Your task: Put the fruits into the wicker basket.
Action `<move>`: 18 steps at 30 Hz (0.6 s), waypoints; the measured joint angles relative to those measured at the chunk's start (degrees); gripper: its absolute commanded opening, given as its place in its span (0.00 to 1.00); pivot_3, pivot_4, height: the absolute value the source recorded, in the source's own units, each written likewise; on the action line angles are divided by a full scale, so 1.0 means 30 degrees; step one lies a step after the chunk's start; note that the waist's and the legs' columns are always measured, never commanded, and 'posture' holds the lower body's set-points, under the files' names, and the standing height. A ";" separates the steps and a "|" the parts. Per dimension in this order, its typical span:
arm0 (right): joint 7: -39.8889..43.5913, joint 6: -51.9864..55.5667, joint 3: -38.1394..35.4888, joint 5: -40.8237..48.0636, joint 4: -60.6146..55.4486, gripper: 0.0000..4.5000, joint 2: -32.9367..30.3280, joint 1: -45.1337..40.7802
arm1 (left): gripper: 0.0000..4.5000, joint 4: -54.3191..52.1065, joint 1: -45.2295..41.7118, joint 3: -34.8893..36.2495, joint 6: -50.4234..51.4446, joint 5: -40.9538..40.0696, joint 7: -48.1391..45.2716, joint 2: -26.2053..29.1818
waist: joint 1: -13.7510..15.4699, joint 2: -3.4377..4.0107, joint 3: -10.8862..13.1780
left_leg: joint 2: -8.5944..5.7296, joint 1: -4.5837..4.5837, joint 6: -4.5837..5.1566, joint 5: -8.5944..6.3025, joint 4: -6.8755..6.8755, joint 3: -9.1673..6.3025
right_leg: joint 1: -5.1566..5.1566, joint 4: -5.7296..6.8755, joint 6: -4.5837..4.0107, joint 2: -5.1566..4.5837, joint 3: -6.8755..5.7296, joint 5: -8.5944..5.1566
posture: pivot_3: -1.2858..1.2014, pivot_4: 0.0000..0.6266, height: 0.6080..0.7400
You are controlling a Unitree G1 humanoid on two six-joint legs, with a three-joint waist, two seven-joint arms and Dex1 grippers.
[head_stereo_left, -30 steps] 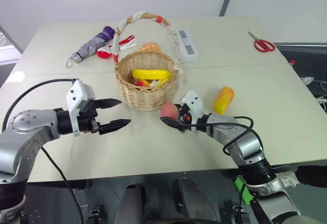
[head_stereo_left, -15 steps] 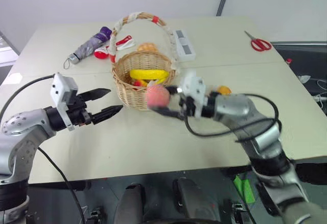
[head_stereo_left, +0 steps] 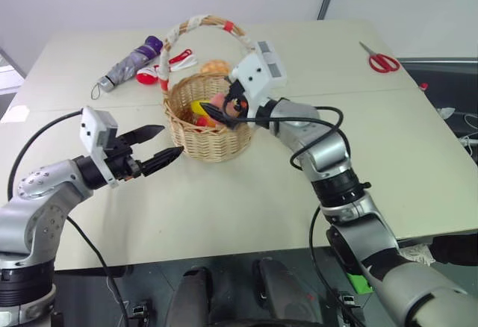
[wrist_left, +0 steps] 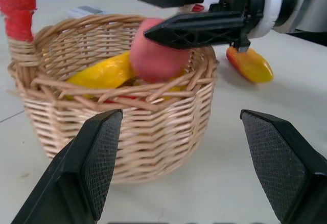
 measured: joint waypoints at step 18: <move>-0.4521 1.2899 -1.2476 0.5998 -0.9001 0.99 -0.3276 0.9666 | 0.88 -0.1207 -0.2612 -0.6079 -0.0222 0.0192 -0.0231 -0.2152 | 0.0247 0.0022 -0.0016 | -0.0013 0.0143 0.0006 0.0002 -0.0012 0.0033 | 0.0118 0.0005 -0.0004 0.0159 0.0025 -0.0004 | 0.52 0.24 1.00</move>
